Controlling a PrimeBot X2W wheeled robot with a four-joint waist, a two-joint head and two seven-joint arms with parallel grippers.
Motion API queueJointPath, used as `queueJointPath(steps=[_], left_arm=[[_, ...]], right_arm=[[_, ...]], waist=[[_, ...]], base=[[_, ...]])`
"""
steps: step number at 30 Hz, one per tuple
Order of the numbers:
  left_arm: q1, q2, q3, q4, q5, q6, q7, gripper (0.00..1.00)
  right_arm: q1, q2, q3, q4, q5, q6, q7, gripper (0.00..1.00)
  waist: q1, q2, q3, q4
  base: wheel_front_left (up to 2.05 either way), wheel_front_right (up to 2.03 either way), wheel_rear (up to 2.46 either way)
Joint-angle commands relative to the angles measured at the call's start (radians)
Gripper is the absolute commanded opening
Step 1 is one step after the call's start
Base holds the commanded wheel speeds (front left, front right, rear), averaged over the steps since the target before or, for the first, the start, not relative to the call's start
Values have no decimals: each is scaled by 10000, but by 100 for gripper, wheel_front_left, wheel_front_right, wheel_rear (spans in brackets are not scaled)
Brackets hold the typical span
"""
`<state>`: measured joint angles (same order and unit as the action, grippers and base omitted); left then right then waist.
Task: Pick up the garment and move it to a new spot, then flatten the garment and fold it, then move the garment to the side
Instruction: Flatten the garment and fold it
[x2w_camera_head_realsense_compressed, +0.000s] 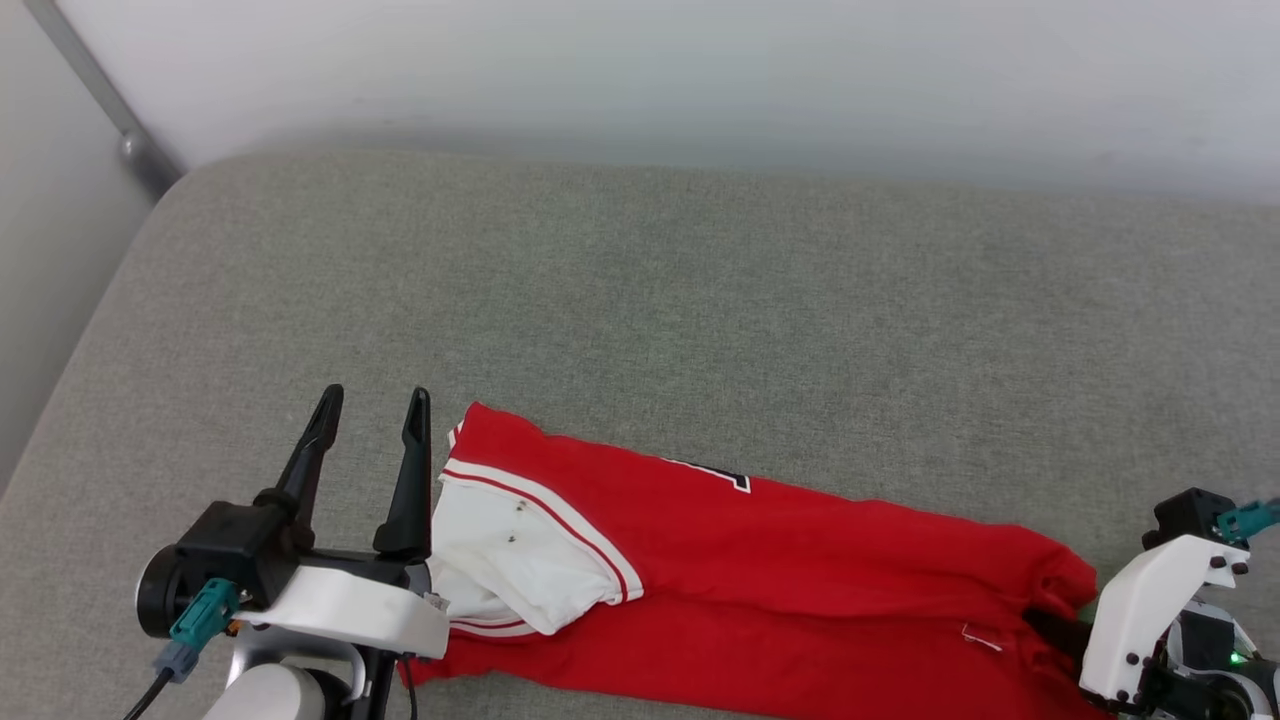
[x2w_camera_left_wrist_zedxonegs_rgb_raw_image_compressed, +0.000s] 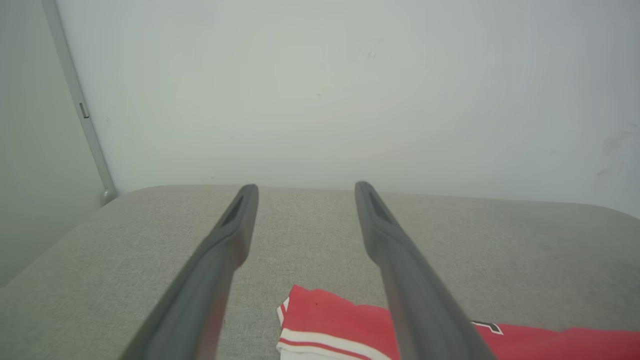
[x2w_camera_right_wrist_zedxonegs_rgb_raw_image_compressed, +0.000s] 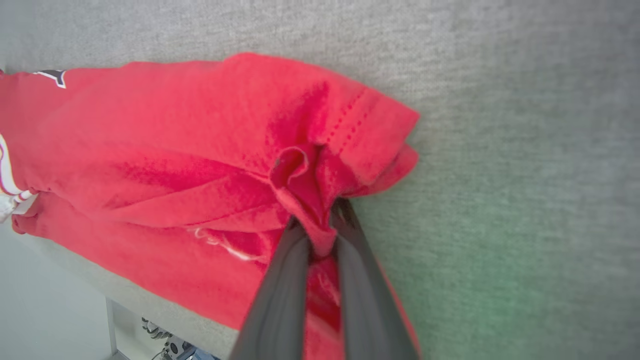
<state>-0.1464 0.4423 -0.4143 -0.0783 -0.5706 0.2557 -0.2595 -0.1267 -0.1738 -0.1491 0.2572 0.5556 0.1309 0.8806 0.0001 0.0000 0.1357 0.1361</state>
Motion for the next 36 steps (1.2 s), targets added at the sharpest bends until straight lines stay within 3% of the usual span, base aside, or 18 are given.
queueJointPath(steps=[1, 12, 19, 23, 26, 30, 36], left_arm=[[200, 79, 32, 17, -3, 72, 14, 100], [934, 357, 340, -55, -59, 552, 47, 100], [1197, 378, 305, -98, 17, 683, 36, 100], [1201, 375, 295, -79, 9, 694, 32, 100], [1179, 405, 272, -52, -1, 673, 50, 100], [1088, 404, 222, -30, -22, 650, 95, 100], [913, 334, 119, -65, -26, 643, 200, 100]], right_arm=[[-88, -63, 111, 102, -10, -4, -152, 0], [-821, -1035, -529, 252, -308, -6, -418, 0], [-951, -1351, -2188, -136, -936, -4, 109, 0], [-1096, -930, -2802, -556, -808, -4, 429, 0], [-1172, -219, -2993, -788, -336, -4, 965, 0], [-1223, 786, -3101, -912, 866, -4, 2035, 0], [-1254, 1251, -2523, -398, 2796, -4, 2895, 0]], waist=[[-1, 0, -302, -141], [-1, 0, -1112, -651], [-1, 0, -1226, -897], [-1, 0, -1209, -1024], [-1, 0, -1196, -1086], [-1, 0, -1187, -1095], [-1, 0, -1099, -929]], base=[[0, 0, 0], [0, 0, 0], [0, 0, 0], [0, 0, 0], [0, 0, 0], [0, 0, 0], [0, 0, 0]])
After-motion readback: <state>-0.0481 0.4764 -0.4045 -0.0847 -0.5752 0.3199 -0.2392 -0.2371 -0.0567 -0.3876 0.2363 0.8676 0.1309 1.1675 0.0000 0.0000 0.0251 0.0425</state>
